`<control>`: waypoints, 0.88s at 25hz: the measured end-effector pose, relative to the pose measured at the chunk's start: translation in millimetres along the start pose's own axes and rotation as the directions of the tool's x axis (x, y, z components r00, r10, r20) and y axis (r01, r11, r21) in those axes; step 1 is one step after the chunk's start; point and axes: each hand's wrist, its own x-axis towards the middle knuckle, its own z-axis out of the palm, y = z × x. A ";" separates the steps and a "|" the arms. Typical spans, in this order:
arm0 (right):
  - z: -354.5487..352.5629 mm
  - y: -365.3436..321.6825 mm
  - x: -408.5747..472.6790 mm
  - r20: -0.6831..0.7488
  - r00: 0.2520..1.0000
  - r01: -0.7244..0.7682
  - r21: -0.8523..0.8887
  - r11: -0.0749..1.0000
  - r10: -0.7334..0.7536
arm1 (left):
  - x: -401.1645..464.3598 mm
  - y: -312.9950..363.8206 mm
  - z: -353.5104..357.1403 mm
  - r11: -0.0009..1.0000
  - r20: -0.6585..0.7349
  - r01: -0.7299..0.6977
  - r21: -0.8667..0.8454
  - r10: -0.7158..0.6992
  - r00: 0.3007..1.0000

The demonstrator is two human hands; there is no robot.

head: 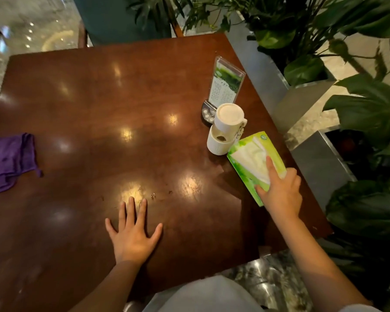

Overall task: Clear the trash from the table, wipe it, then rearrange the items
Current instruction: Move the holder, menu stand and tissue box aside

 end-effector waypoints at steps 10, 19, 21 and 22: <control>-6.0 2.2 -8.7 -0.094 0.995 0.012 0.007 1.000 -0.011 | 1.3 -1.6 4.4 1.000 0.001 -0.008 0.021 0.008 1.000; 16.6 -95.1 -85.7 -0.025 0.830 0.558 -0.019 0.830 -0.558 | 6.8 -2.8 -29.0 0.999 0.192 -0.022 -0.045 0.031 0.981; 22.8 -126.0 -84.7 0.116 0.752 0.651 0.023 0.759 -0.649 | 11.7 -1.9 -49.7 0.996 0.170 -0.014 -0.082 0.028 0.985; 25.3 -140.0 -83.0 0.153 0.719 0.680 0.048 0.731 -0.678 | 14.2 -2.4 -59.6 0.997 0.143 -0.018 -0.076 0.029 0.989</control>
